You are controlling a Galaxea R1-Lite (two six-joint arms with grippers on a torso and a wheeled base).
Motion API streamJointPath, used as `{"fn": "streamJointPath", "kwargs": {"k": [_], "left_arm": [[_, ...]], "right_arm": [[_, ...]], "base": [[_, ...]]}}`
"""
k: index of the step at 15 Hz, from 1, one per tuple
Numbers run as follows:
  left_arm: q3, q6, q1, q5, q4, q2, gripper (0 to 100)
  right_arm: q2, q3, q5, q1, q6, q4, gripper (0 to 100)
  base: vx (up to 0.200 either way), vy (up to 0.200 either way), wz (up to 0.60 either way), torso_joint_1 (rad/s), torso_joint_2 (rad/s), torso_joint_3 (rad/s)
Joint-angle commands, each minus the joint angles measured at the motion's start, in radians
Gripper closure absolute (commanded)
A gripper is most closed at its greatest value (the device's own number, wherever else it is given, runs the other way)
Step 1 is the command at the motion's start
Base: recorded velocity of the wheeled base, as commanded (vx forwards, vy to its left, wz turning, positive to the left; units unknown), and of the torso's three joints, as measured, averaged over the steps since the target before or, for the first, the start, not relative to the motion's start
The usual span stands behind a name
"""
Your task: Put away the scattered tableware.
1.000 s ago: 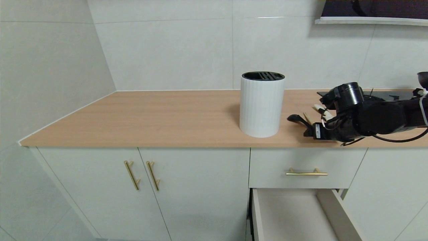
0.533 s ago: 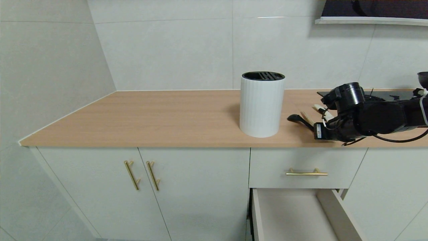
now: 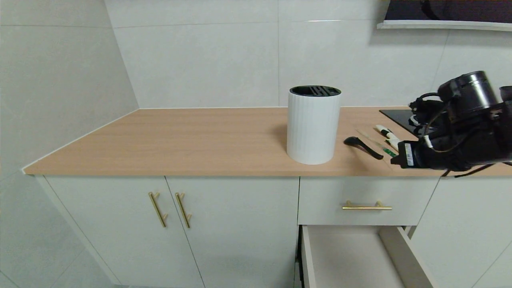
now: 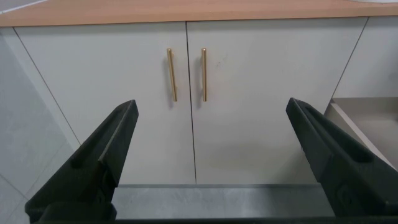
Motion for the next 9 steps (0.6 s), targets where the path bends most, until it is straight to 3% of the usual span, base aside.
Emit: {"fn": "streamJointPath", "kwargs": {"k": [1, 3, 9], "left_arm": [[0.000, 0.000, 0.000, 0.000, 0.000, 0.000, 0], [0.000, 0.000, 0.000, 0.000, 0.000, 0.000, 0], [0.000, 0.000, 0.000, 0.000, 0.000, 0.000, 0]], "right_arm": [[-0.280, 0.082, 0.142, 0.050, 0.007, 0.143, 100], [-0.338, 0.089, 0.197, 0.059, 0.005, 0.276, 100], [-0.277, 0.152, 0.249, 0.068, -0.036, 0.298, 100]], "base": [[0.000, 0.000, 0.00, 0.000, 0.00, 0.000], [0.000, 0.000, 0.00, 0.000, 0.00, 0.000], [0.000, 0.000, 0.00, 0.000, 0.00, 0.000]]}}
